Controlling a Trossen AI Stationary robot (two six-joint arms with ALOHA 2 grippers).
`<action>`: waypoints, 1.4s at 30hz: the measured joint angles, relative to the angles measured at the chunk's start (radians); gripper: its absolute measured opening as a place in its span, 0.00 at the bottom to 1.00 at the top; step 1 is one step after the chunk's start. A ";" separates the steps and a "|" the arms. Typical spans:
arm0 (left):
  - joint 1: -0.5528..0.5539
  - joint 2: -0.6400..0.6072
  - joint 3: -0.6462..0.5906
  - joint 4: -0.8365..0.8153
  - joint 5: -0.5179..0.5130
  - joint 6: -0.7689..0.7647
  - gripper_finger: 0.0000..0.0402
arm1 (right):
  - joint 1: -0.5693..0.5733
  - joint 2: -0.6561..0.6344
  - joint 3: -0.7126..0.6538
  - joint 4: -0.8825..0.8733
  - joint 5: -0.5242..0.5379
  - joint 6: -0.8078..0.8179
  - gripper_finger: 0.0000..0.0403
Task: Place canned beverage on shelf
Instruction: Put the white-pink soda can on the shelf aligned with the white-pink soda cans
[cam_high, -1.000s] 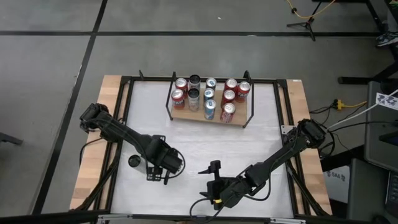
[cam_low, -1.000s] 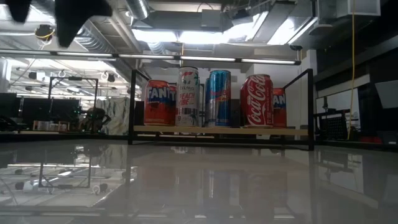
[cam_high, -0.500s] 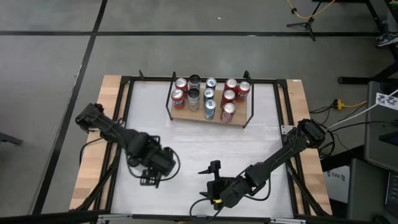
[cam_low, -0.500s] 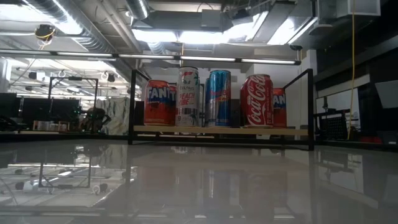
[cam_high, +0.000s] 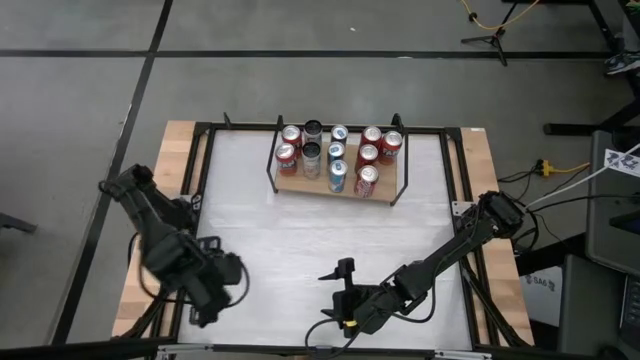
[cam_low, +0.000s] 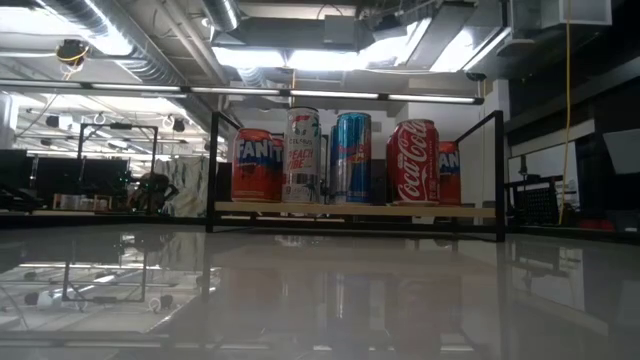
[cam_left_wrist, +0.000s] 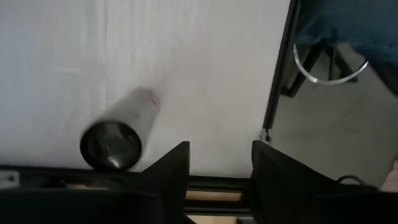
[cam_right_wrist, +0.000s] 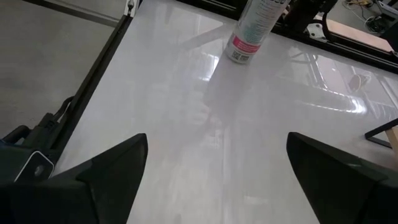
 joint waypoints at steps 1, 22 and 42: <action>-0.019 -0.009 0.000 0.000 -0.011 -0.038 0.40 | 0.000 0.000 0.000 0.000 0.000 0.000 0.93; -0.250 -0.031 -0.234 0.000 -0.065 -0.394 0.26 | 0.000 0.000 0.000 0.000 0.000 0.000 0.93; -0.230 -0.031 -0.549 0.086 -0.232 -0.492 0.25 | 0.000 0.000 0.000 -0.001 0.000 -0.001 0.93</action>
